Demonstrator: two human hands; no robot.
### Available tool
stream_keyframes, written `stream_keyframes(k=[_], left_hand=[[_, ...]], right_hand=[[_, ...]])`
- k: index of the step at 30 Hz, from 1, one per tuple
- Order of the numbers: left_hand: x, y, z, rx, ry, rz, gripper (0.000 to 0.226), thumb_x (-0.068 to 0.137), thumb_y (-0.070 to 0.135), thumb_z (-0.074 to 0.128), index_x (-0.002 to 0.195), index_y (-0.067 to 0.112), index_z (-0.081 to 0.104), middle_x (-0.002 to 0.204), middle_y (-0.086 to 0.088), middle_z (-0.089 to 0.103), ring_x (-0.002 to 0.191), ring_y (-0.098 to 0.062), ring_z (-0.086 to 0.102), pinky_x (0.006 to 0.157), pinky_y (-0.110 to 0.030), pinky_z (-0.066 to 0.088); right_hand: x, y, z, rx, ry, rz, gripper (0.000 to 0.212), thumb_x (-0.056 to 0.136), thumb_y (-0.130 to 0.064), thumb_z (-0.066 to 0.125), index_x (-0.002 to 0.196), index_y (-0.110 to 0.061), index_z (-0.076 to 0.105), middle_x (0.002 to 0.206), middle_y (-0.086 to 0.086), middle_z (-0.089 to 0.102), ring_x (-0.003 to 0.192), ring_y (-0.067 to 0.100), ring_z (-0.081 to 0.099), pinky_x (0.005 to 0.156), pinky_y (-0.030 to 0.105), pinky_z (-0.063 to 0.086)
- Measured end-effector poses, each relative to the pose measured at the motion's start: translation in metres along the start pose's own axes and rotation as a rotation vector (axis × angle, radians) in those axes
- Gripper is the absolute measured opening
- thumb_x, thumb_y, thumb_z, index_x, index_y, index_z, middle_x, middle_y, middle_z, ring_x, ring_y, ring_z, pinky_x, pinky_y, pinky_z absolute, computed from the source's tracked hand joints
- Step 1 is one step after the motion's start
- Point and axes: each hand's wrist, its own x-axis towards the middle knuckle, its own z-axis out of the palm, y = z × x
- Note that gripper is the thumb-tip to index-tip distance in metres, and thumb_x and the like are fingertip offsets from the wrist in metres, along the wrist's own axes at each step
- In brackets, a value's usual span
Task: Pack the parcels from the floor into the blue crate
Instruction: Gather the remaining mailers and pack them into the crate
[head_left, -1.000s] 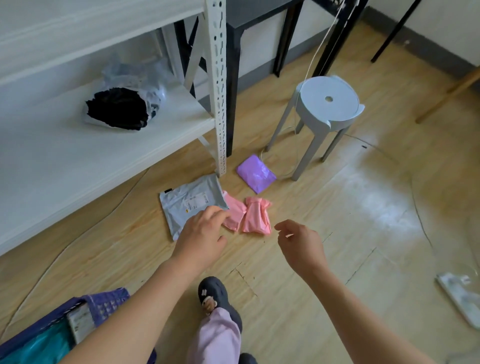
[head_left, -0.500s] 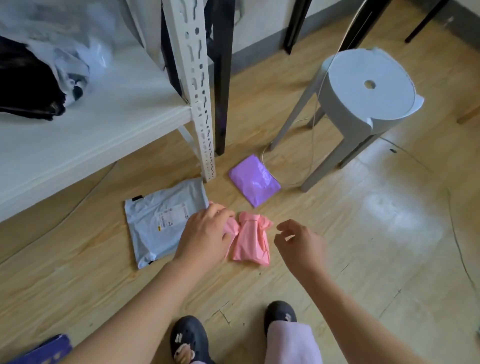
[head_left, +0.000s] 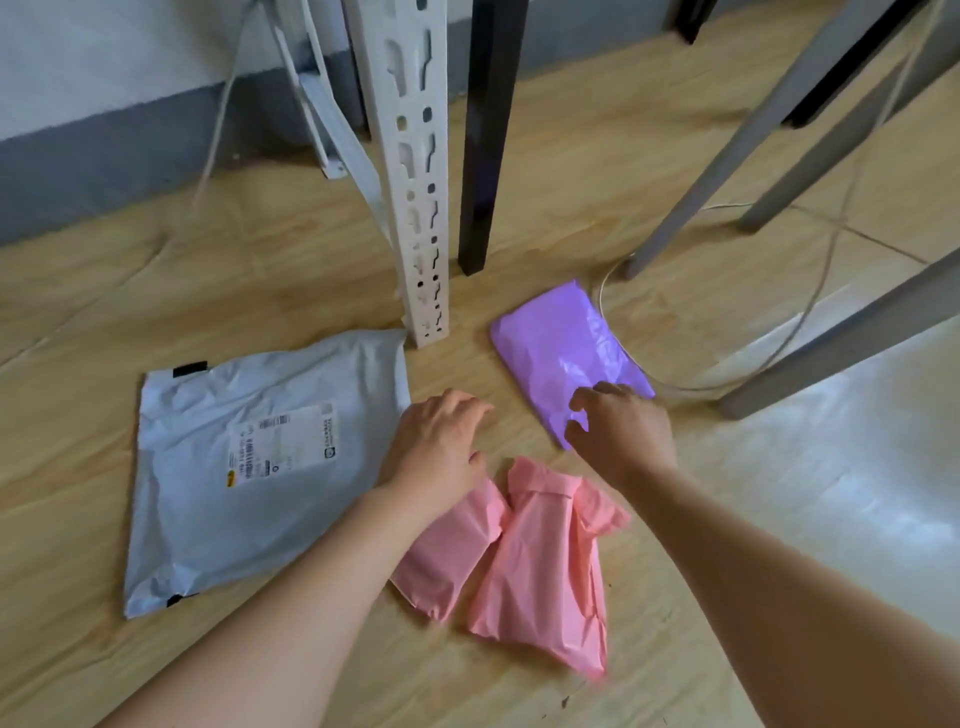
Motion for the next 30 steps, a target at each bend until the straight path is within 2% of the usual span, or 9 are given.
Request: stream_keyframes(k=[4,8,10,12,14,18,20,25,30], left_hand=[[0.023,-0.025,0.015,0.058,-0.06,-0.024,0.062,0.086,0.033,0.057,0.142,0.023,0.032,0.139,-0.001,0.039,0.127,-0.021,0.04,0.107,-0.032,0.03],[0.016,-0.026,0.026,0.012,-0.031,-0.074,0.06,0.086,0.036,0.057,0.14,0.023,0.034,0.137,0.0,0.042,0.126,-0.021,0.041,0.106,-0.031,0.03],[0.008,-0.022,0.036,0.035,-0.07,-0.052,0.06,0.087,0.035,0.055,0.141,0.022,0.033,0.138,0.0,0.041,0.129,-0.021,0.038,0.108,-0.031,0.027],[0.007,-0.023,0.039,0.056,-0.093,-0.023,0.059,0.088,0.032,0.054,0.142,0.022,0.032,0.139,0.0,0.04,0.131,-0.021,0.035,0.11,-0.031,0.024],[0.014,-0.026,0.035,0.059,-0.074,-0.021,0.059,0.088,0.031,0.055,0.142,0.021,0.033,0.139,0.0,0.039,0.129,-0.021,0.038,0.108,-0.031,0.025],[0.027,-0.025,0.026,0.014,0.016,-0.07,0.054,0.088,0.03,0.057,0.138,0.02,0.039,0.136,-0.001,0.042,0.125,-0.021,0.042,0.104,-0.031,0.031],[0.024,-0.021,0.028,0.003,-0.001,-0.054,0.053,0.088,0.03,0.056,0.137,0.021,0.039,0.136,0.001,0.041,0.125,-0.02,0.042,0.105,-0.03,0.031],[0.017,-0.019,0.029,0.035,-0.05,-0.02,0.052,0.089,0.03,0.054,0.138,0.022,0.038,0.138,0.002,0.039,0.125,-0.019,0.042,0.106,-0.03,0.028],[0.015,-0.019,0.015,0.008,0.012,-0.029,0.047,0.088,0.026,0.055,0.133,0.018,0.046,0.135,0.0,0.042,0.122,-0.022,0.045,0.103,-0.032,0.033]], right_hand=[[0.035,-0.007,0.037,-0.065,-0.124,-0.04,0.043,0.083,-0.029,0.059,0.123,-0.017,0.053,0.12,0.005,0.053,0.114,0.026,0.05,0.08,0.033,0.046],[0.024,-0.01,0.078,0.051,-0.235,0.019,0.075,0.077,-0.036,0.066,0.141,-0.024,0.028,0.145,0.008,0.02,0.126,0.032,0.032,0.097,0.037,0.042],[0.02,-0.006,0.09,0.087,-0.221,0.049,0.081,0.076,-0.035,0.067,0.143,-0.026,0.023,0.142,0.009,0.023,0.123,0.032,0.034,0.098,0.037,0.042],[0.025,-0.002,0.092,0.068,-0.18,0.049,0.075,0.08,-0.028,0.066,0.142,-0.022,0.025,0.136,0.01,0.032,0.118,0.032,0.04,0.095,0.038,0.042],[0.034,0.0,0.086,0.02,-0.113,0.045,0.059,0.085,-0.017,0.056,0.138,-0.017,0.03,0.129,0.01,0.04,0.114,0.032,0.047,0.089,0.038,0.042],[0.038,-0.002,0.077,-0.073,-0.065,0.02,0.036,0.091,-0.012,0.043,0.126,-0.011,0.04,0.122,0.011,0.046,0.11,0.03,0.053,0.086,0.036,0.043],[0.032,-0.003,0.077,-0.097,-0.084,0.004,0.034,0.091,-0.01,0.041,0.125,-0.011,0.041,0.122,0.012,0.047,0.111,0.03,0.053,0.087,0.037,0.042],[0.024,-0.002,0.075,-0.109,-0.162,0.009,0.047,0.083,-0.021,0.059,0.124,-0.013,0.04,0.125,0.01,0.043,0.115,0.029,0.05,0.088,0.037,0.043],[0.016,-0.009,0.072,-0.222,-0.152,-0.037,0.037,0.09,-0.008,0.042,0.127,-0.01,0.047,0.129,0.01,0.043,0.119,0.03,0.047,0.09,0.037,0.04]])
